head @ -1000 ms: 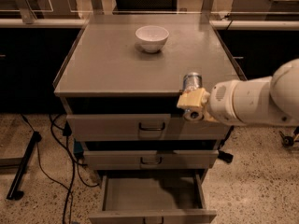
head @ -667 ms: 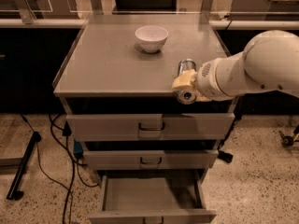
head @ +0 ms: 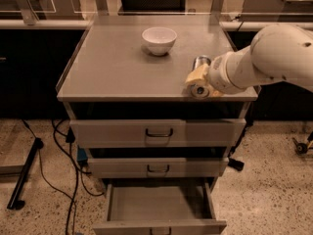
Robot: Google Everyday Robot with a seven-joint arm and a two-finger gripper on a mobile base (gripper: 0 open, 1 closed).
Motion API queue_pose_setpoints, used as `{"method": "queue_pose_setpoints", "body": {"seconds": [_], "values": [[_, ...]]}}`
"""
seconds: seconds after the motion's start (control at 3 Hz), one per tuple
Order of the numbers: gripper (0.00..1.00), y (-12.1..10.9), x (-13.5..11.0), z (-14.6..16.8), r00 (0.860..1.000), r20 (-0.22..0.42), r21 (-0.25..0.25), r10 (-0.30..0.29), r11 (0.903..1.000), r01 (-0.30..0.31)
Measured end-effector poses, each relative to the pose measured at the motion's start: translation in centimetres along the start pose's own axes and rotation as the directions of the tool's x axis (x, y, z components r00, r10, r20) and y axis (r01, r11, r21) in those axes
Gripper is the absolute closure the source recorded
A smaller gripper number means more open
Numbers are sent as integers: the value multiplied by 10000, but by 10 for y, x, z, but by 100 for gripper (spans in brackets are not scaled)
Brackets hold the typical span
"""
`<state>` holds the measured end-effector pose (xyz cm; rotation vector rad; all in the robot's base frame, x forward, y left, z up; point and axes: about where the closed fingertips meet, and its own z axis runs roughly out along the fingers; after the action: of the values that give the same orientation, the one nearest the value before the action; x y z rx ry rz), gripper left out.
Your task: Pick redbull can from bottom drawer and place on counter
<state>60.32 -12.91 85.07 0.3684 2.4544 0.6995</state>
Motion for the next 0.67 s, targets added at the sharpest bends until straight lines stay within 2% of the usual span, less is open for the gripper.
{"method": "queue_pose_setpoints", "body": {"seconds": [0.33,0.67], "values": [[100,-11,-38,18,9994,172,361,312,9988,-318],[100,-30,-78,40,9980,350,929,533,9941,-564]]}}
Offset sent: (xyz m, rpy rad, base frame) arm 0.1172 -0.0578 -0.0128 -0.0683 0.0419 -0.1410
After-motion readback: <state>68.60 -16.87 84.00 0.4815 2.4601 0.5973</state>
